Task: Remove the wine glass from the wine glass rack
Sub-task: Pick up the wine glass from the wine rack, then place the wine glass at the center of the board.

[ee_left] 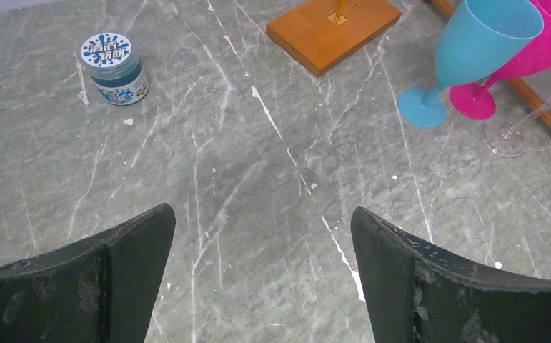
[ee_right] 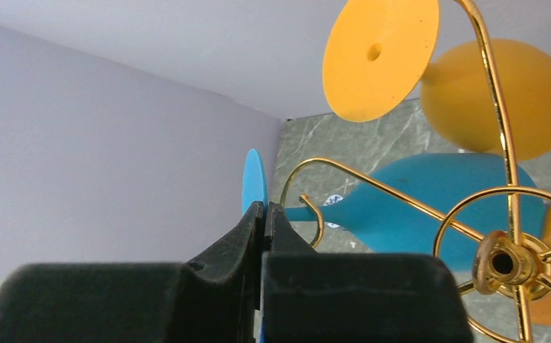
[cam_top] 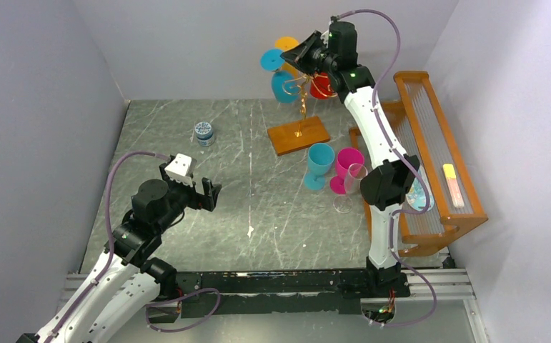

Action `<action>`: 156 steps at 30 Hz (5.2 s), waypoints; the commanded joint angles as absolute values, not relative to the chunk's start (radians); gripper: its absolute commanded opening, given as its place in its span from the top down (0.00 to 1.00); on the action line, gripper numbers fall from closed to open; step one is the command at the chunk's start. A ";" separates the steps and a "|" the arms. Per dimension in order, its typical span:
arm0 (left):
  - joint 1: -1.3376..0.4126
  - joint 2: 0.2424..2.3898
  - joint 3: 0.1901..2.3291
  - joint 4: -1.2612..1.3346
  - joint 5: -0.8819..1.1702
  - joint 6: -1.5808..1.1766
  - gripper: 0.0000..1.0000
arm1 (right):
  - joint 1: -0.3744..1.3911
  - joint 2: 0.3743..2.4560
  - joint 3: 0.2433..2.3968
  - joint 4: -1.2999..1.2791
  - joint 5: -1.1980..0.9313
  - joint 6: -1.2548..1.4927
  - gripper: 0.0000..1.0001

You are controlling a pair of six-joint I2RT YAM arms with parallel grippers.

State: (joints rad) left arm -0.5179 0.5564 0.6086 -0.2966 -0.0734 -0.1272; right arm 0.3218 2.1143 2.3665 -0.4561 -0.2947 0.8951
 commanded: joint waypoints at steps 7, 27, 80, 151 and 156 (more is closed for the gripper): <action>-0.511 0.560 0.635 -0.298 -0.051 -0.115 0.03 | 0.306 2.149 2.346 -0.352 -0.338 1.025 1.00; -0.512 0.547 0.635 -0.301 -0.056 -0.114 0.03 | 0.311 2.148 2.335 -0.323 -0.244 1.067 1.00; -0.512 0.558 0.635 -0.296 -0.038 -0.115 0.03 | 0.272 1.914 2.084 -0.260 -0.300 1.020 1.00; -0.512 0.538 0.769 -0.215 0.395 -0.608 0.22 | 0.636 1.226 1.097 0.112 -0.689 0.635 1.00; -0.512 0.561 0.680 -0.010 0.532 -0.718 0.27 | 0.649 1.203 1.046 0.169 -0.709 0.673 1.00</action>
